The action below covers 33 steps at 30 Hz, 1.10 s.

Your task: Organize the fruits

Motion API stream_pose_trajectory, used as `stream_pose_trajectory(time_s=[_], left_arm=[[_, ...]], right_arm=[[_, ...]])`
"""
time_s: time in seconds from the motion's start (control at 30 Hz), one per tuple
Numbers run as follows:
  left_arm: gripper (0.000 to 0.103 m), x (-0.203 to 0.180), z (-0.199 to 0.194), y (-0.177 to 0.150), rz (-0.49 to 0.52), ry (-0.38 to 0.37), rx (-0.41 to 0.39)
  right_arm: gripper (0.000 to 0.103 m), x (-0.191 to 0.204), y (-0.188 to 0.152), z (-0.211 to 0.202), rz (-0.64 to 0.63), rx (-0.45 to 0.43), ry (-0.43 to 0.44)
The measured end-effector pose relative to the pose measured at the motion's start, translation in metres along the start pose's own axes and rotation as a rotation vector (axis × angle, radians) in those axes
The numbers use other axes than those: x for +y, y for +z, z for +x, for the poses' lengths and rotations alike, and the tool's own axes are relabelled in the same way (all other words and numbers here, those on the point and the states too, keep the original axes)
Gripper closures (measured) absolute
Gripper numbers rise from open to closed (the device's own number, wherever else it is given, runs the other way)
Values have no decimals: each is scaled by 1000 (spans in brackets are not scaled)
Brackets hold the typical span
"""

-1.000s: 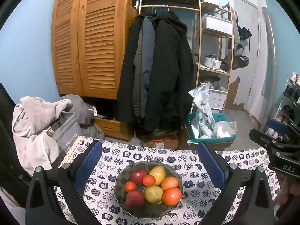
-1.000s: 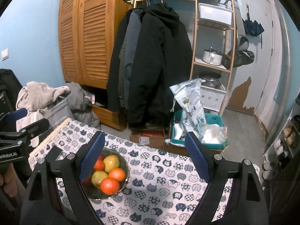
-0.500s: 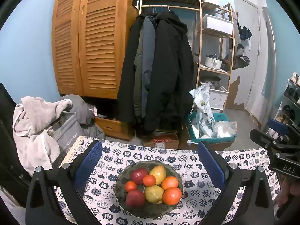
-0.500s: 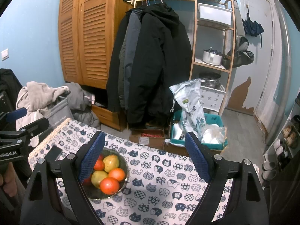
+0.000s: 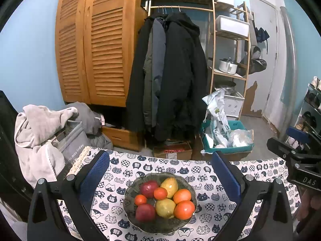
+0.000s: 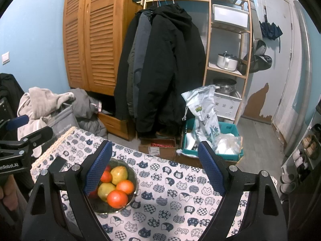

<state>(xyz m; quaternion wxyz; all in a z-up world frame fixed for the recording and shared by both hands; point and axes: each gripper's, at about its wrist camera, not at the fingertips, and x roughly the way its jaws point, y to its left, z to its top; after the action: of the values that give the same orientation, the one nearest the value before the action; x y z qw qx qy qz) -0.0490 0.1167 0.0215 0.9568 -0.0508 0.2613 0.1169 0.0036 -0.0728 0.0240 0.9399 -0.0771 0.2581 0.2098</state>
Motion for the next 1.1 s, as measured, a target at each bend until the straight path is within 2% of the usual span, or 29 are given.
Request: stream_pose_trajectory(time_s=[0.33, 0.63, 1.1], left_arm=[[1, -1, -1, -1, -6, -6, 6], [1, -6, -2, -2, 10, 29, -2], [1, -12, -2, -3, 31, 29, -15]], right_arm=[[17, 0, 0, 0, 0, -1, -2], [17, 0, 0, 0, -1, -1, -1], [17, 1, 0, 0, 0, -2, -1]])
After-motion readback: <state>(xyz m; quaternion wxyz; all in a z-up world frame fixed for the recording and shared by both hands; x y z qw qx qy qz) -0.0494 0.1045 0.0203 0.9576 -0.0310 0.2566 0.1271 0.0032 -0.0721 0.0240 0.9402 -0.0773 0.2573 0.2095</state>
